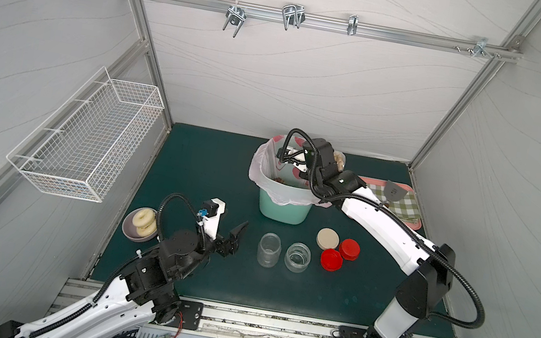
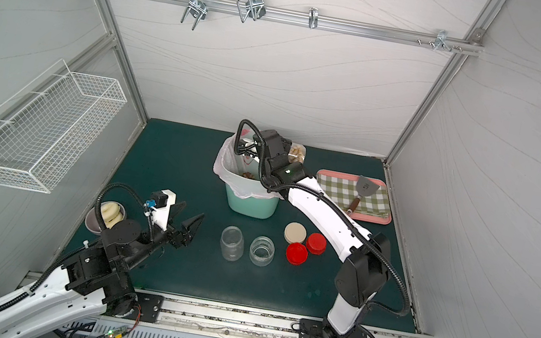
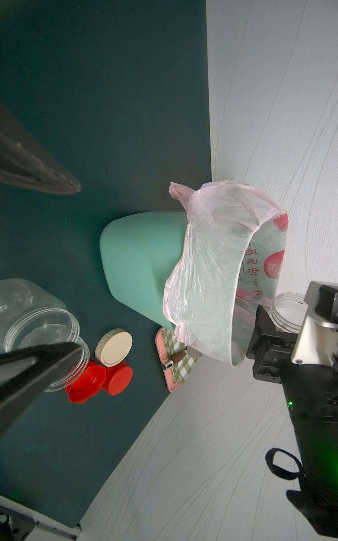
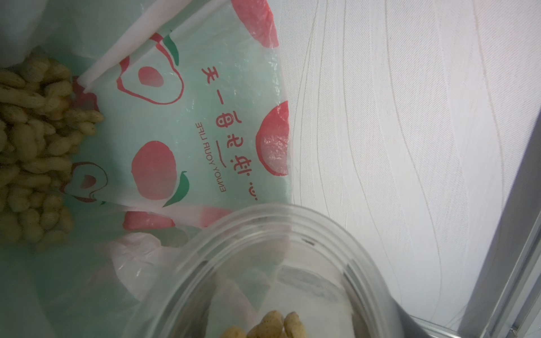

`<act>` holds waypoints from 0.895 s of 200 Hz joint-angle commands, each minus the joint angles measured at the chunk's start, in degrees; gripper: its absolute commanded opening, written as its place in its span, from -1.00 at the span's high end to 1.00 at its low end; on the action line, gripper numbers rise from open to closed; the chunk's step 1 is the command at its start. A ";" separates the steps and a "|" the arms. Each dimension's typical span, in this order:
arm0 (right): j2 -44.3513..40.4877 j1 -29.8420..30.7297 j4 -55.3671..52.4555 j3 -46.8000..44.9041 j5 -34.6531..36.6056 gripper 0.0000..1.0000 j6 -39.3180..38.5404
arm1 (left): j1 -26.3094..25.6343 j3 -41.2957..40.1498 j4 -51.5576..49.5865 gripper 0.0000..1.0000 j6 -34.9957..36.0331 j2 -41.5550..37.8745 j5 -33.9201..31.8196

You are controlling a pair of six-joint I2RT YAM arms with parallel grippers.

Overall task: Empty moldy peanuts from jars
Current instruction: Pour the moldy peanuts from the jar into the trash bin.

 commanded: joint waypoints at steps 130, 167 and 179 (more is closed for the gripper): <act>4.30 1.58 6.98 1.79 9.38 1.00 -16.26 | 0.17 2.26 1.13 -0.61 0.43 -0.07 -0.95; 4.99 1.73 9.05 1.90 10.53 1.00 -18.92 | 0.19 2.30 1.18 -0.62 0.51 -0.07 -1.17; 4.98 1.86 9.52 1.90 10.66 1.00 -19.55 | 0.14 2.18 1.13 -0.67 0.57 -0.07 -1.26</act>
